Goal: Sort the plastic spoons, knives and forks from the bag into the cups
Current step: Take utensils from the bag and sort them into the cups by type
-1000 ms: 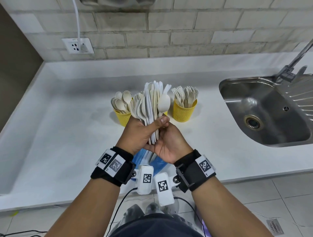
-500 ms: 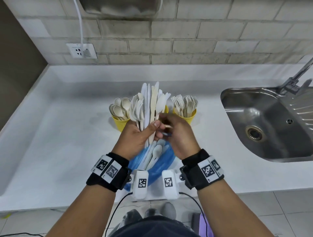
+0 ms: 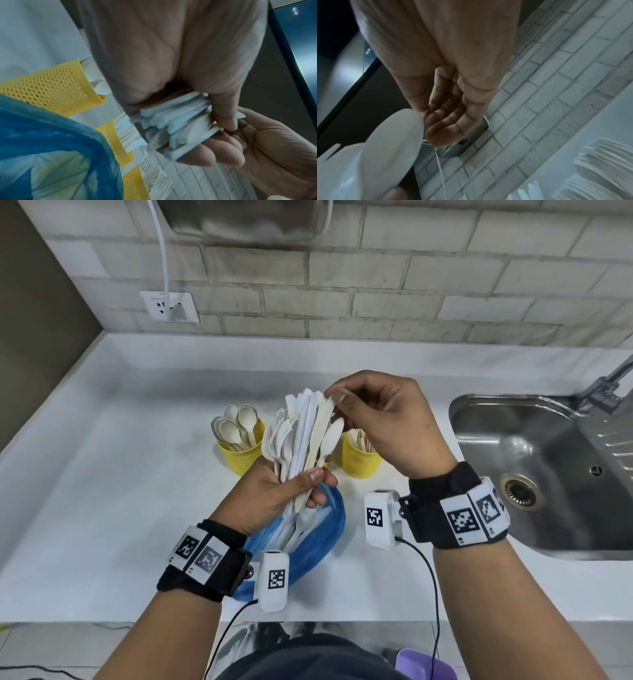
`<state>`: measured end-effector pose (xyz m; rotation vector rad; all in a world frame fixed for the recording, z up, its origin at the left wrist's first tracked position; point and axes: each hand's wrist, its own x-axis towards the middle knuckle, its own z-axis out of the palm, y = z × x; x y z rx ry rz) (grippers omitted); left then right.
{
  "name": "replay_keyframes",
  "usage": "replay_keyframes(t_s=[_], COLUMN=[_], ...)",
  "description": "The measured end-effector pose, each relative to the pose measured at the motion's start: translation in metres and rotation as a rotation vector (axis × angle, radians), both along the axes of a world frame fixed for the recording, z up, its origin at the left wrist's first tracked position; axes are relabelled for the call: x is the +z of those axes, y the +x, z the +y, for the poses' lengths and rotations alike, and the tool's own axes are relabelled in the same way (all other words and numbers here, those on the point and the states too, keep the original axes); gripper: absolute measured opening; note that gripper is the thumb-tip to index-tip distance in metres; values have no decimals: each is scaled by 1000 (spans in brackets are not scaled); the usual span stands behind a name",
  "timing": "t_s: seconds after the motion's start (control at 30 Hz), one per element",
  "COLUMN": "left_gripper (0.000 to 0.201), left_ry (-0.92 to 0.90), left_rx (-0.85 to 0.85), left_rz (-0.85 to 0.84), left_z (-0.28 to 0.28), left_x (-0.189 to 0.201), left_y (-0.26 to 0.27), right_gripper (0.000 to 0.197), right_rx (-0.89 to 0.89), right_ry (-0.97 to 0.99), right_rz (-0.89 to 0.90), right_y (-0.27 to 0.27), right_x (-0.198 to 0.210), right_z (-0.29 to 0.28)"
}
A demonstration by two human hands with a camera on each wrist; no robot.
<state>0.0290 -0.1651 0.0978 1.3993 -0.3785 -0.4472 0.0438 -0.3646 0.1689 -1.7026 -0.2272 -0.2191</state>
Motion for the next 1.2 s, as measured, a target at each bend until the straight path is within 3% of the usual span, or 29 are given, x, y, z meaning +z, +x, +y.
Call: replay_keyframes(t_s=[0.3, 0.47, 0.77, 0.93, 1.0, 1.1, 1.2], left_gripper=[16, 17, 21, 21, 25, 25, 24], left_ry=[41, 31, 85, 93, 107, 120, 103], left_rx=[-1, -18, -44, -35, -3, 47, 45], left_rz=[7, 28, 25, 44, 44, 47, 51], left_z=[5, 13, 31, 40, 45, 48, 50], left_x=[3, 6, 7, 3, 1, 1, 1], left_y=[-5, 1, 1, 1, 3, 5, 6], right_gripper=[16, 28, 23, 11, 9, 17, 14], right_rx=[-11, 64, -225, -417, -494, -497, -306], right_ry=[171, 76, 516, 786, 733, 491, 186], right_rz=[47, 111, 66, -119, -214, -283, -113], right_y=[6, 6, 21, 26, 22, 16, 11], right_x=[-4, -7, 16, 23, 27, 22, 5], right_z=[-6, 5, 14, -6, -10, -1, 18])
